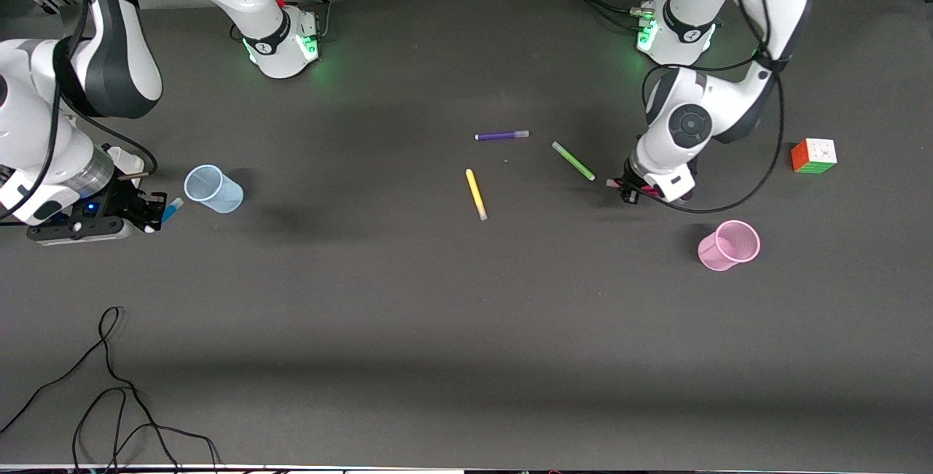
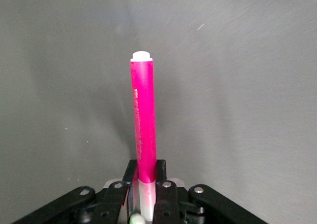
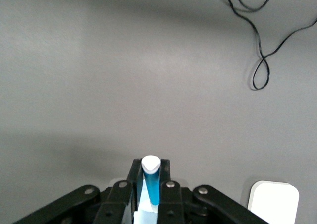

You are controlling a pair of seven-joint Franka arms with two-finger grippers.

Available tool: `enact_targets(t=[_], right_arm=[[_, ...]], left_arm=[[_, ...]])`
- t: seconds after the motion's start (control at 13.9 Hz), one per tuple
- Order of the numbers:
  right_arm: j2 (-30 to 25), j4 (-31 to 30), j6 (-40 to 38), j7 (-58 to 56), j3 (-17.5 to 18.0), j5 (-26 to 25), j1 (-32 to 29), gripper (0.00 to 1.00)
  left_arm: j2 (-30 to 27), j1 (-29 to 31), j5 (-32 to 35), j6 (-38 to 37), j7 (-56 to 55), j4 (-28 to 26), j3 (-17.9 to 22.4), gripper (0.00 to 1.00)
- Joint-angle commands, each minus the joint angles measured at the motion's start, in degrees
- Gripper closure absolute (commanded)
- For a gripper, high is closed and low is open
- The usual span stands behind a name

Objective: Place pink and blue markers in matching cups
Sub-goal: 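Lift the blue marker with the right gripper while the left gripper lifts pink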

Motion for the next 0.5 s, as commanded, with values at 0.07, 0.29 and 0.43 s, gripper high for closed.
enact_targets(t=[0.07, 0.29, 0.43], right_arm=[[-6.87, -13.12, 8.55, -0.88, -2.48, -1.54, 0.55, 1.0], [-11.0, -18.4, 8.56, -0.79, -2.67, -1.62, 0.55, 1.0], [-11.89, -19.81, 8.73, -0.88, -3.19, -1.8, 0.55, 1.0]], left_arm=[[-7.48, 1.66, 0.96, -18.68, 5.78, 11.3, 0.33, 0.97], [-7.93, 4.64, 0.61, -32.75, 19.38, 22.03, 0.77, 0.97], [-9.15, 7.71, 0.18, -38.22, 29.83, 26.35, 0.78, 0.97]])
